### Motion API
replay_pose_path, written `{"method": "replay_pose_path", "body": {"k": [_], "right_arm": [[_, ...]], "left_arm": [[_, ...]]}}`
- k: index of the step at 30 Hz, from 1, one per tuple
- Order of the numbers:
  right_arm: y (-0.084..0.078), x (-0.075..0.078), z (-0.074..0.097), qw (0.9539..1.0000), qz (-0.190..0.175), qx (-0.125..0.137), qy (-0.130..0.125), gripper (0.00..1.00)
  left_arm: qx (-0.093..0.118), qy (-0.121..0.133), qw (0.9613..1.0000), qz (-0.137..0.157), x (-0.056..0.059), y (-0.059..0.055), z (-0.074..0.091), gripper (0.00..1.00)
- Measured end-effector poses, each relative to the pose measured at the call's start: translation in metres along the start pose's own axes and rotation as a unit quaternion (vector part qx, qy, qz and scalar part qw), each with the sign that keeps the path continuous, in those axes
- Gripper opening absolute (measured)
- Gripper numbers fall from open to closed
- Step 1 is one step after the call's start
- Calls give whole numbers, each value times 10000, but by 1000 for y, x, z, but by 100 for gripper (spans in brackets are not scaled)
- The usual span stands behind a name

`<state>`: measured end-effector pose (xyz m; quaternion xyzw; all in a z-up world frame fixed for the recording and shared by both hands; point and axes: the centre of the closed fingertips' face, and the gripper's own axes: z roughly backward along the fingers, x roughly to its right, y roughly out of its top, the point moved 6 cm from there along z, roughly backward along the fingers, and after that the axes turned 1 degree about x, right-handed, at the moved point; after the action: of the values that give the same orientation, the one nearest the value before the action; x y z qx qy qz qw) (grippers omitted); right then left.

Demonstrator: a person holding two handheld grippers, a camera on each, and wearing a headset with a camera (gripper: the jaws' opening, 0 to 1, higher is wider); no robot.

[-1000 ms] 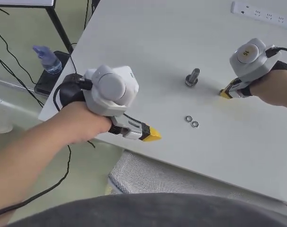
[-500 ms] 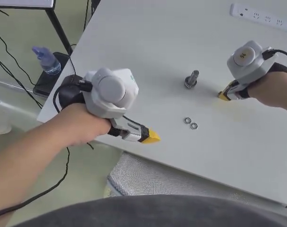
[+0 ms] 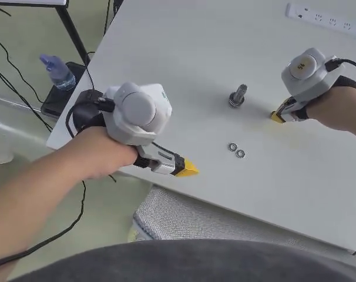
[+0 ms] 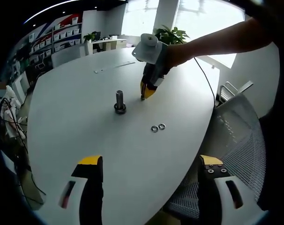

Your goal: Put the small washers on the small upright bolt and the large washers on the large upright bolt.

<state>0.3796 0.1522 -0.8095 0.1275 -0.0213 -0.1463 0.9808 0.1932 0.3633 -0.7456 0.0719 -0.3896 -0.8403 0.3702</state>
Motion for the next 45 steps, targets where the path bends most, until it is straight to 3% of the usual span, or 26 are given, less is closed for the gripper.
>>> {"method": "replay_pose_path", "body": {"k": [7, 17, 27, 39, 41, 45], "right_arm": [[2, 3, -2, 10000, 23, 61, 4, 26], [4, 5, 1, 10000, 49, 39, 27, 26], [5, 7, 14, 9999, 35, 102, 14, 29], [8, -5, 38, 9994, -14, 317, 125, 36], [8, -8, 43, 9994, 156, 305, 32, 40], [9, -14, 51, 9993, 76, 346, 111, 40]], "left_arm": [[13, 13, 10000, 1, 0, 1, 0, 83], [29, 46, 10000, 18, 2, -1, 4, 83], [123, 121, 9999, 9, 2, 3, 8, 84], [267, 177, 9995, -71, 6, 9, 8, 90], [260, 194, 9994, -81, 6, 9, 7, 91], [222, 191, 9994, -159, 10, 7, 8, 95]]}}
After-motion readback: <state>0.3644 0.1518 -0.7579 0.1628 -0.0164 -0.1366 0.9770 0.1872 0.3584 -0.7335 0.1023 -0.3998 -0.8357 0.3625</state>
